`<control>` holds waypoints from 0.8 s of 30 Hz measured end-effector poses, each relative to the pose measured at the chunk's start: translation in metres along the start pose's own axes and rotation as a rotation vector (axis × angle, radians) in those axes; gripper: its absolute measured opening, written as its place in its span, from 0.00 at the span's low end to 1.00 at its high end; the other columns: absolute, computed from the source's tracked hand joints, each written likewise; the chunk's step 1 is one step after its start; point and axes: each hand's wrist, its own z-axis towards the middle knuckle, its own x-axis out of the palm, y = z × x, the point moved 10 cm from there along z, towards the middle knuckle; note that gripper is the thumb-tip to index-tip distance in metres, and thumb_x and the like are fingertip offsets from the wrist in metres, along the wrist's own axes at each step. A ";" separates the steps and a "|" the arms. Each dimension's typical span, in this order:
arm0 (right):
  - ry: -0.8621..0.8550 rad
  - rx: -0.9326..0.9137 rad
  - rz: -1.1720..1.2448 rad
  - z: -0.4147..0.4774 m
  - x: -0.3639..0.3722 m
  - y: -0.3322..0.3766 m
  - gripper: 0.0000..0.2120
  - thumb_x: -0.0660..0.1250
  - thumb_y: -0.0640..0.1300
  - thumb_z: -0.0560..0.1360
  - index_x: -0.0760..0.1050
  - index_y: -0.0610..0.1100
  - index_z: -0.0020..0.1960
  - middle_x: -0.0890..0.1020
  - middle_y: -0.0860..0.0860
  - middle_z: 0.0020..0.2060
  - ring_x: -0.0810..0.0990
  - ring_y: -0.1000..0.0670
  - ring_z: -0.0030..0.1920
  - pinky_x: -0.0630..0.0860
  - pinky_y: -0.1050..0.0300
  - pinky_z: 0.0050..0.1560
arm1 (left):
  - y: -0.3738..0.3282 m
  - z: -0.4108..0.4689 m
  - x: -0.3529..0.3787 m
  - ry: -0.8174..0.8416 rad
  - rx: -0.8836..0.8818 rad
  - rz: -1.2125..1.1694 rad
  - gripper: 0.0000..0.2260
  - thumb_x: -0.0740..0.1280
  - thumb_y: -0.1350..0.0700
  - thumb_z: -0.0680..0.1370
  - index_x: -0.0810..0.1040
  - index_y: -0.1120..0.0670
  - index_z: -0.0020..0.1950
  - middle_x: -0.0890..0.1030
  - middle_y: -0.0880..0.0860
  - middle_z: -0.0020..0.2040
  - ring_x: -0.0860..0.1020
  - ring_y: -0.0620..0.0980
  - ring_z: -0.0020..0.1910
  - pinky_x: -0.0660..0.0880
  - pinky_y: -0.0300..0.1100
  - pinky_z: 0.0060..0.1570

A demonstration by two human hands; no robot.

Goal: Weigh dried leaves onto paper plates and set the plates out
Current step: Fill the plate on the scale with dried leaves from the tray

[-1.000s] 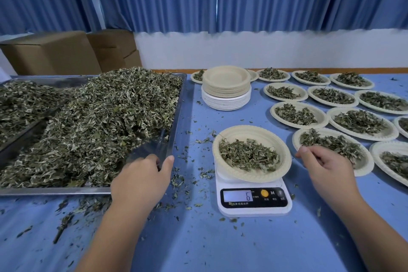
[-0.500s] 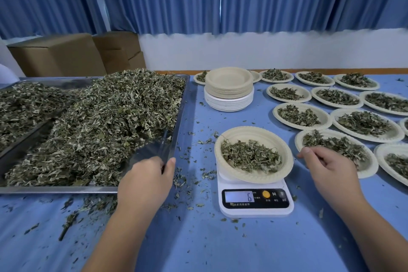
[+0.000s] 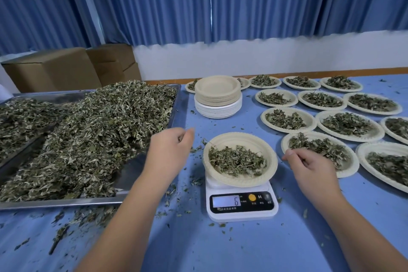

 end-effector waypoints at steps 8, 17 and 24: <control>0.011 -0.003 -0.001 0.000 -0.001 0.002 0.14 0.63 0.42 0.79 0.80 0.42 0.37 0.76 0.66 0.25 0.74 0.66 0.30 0.66 0.71 0.29 | -0.075 0.031 0.068 0.244 0.152 -0.248 0.21 0.59 0.44 0.81 0.75 0.58 0.37 0.70 0.48 0.27 0.68 0.42 0.27 0.63 0.36 0.29; 0.020 -0.009 0.021 0.004 0.001 0.003 0.14 0.64 0.44 0.79 0.78 0.52 0.35 0.79 0.63 0.31 0.76 0.61 0.34 0.67 0.65 0.32 | -0.036 0.045 0.064 0.322 0.007 -0.351 0.12 0.58 0.43 0.81 0.79 0.41 0.44 0.82 0.47 0.49 0.81 0.43 0.44 0.77 0.40 0.44; 0.021 0.004 0.055 0.003 0.003 0.002 0.15 0.63 0.44 0.79 0.78 0.52 0.34 0.79 0.59 0.30 0.75 0.59 0.32 0.67 0.58 0.32 | 0.021 0.051 0.086 0.601 -0.041 0.232 0.14 0.59 0.58 0.83 0.75 0.52 0.67 0.76 0.52 0.66 0.76 0.50 0.60 0.72 0.40 0.51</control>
